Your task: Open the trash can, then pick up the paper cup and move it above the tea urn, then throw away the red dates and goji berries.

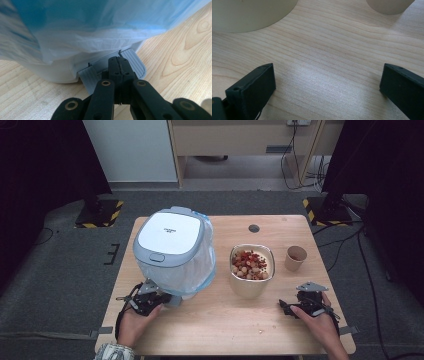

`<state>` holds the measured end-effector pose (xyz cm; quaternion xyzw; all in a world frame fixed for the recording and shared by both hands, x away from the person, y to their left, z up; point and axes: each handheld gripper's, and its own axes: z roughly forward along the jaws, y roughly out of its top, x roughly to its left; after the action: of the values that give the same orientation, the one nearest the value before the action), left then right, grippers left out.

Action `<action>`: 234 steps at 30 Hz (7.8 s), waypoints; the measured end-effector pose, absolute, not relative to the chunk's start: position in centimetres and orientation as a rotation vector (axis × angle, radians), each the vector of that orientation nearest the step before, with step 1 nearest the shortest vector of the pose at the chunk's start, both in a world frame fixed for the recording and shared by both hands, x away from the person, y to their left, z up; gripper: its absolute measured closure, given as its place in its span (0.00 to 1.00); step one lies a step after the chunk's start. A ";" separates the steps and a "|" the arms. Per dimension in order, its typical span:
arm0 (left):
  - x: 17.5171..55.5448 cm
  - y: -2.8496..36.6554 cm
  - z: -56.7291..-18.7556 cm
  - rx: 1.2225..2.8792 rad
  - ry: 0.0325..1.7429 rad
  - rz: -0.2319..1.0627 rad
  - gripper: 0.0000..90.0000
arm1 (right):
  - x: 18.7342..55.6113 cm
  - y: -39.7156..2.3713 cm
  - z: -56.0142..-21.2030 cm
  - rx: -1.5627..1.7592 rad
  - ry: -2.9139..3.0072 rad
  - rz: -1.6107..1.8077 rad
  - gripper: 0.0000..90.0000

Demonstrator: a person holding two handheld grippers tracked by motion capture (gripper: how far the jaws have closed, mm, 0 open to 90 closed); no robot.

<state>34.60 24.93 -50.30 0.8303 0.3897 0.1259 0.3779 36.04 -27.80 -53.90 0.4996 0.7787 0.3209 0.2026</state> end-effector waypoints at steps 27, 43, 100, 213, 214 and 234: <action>34.9 24.5 -51.2 2.194 1.008 0.315 1.00 | 36.0 -27.8 -53.9 1.397 2.169 0.895 0.01; 35.0 24.6 -51.2 2.186 1.009 0.305 1.00 | 36.1 -28.2 -52.9 1.420 2.090 0.945 0.07; 35.0 24.6 -51.3 2.180 1.005 0.303 1.00 | 43.8 -29.2 -49.1 1.466 1.767 1.018 0.06; 35.1 24.5 -51.3 2.178 1.003 0.299 1.00 | 48.2 -28.8 -40.8 0.953 1.809 1.033 0.34; 35.1 24.5 -51.3 2.178 1.003 0.298 1.00 | 48.3 -28.7 -40.6 0.950 1.809 1.034 0.34; 35.1 24.5 -51.3 2.179 1.002 0.299 1.00 | 49.3 -27.5 -37.9 0.799 1.829 1.003 0.34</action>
<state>35.07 24.47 -51.32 0.8430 0.3877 0.1155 0.3545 49.28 -27.46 -37.88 0.3217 0.7358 0.4035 0.4386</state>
